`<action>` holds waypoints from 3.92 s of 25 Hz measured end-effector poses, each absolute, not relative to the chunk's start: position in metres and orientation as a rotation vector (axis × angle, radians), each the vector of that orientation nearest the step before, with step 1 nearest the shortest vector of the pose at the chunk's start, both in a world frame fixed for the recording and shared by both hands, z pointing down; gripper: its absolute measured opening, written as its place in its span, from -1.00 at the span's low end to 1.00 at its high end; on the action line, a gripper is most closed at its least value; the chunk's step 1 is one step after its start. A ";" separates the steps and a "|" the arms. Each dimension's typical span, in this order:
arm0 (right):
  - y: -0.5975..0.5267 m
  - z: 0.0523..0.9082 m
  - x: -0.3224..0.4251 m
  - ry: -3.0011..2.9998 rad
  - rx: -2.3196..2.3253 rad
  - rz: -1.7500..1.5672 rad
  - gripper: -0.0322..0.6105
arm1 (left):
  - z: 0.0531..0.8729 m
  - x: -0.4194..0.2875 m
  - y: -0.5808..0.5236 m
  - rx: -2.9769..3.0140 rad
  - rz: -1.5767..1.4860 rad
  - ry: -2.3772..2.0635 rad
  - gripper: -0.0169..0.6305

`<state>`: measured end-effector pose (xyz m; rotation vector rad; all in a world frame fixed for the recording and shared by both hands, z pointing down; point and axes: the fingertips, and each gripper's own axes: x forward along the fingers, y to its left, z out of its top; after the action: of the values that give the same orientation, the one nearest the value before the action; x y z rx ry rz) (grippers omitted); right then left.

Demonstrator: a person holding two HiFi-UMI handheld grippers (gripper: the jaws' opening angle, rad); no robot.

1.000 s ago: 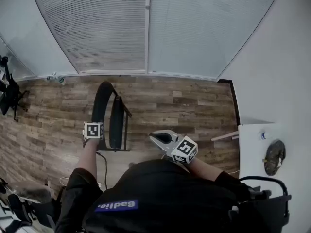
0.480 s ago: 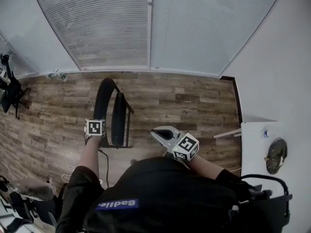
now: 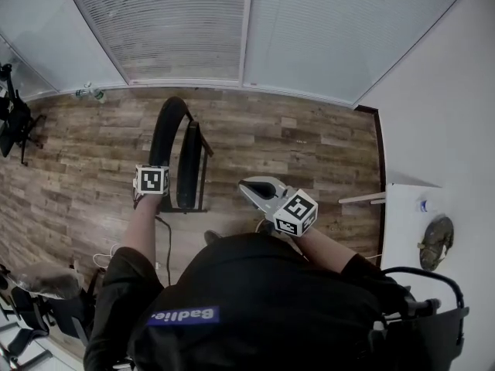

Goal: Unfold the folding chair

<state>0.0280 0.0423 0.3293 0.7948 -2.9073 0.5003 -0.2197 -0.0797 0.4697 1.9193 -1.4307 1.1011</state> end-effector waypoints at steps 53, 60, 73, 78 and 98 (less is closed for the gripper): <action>-0.089 0.637 -0.188 -2.284 0.849 1.434 -0.23 | 0.485 -0.270 -0.094 1.966 1.007 -1.352 -0.71; -0.111 0.663 -0.206 -2.210 0.892 1.461 -0.06 | 0.485 -0.265 -0.094 1.976 1.001 -1.347 -0.71; -0.125 0.714 -0.246 -1.963 0.906 1.569 0.05 | 0.486 -0.263 -0.088 1.989 1.004 -1.352 -0.71; -0.123 0.715 -0.251 -1.975 0.833 1.583 -0.14 | 0.486 -0.263 -0.089 1.987 1.018 -1.356 -0.71; -0.104 0.726 -0.146 -2.019 0.795 1.598 -0.32 | 0.501 -0.255 -0.086 1.945 0.987 -1.325 -0.71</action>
<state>-0.1460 -0.1039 0.7260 0.7951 -2.0193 1.5975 -0.2549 -0.0859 0.5008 1.9452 -1.3251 0.9868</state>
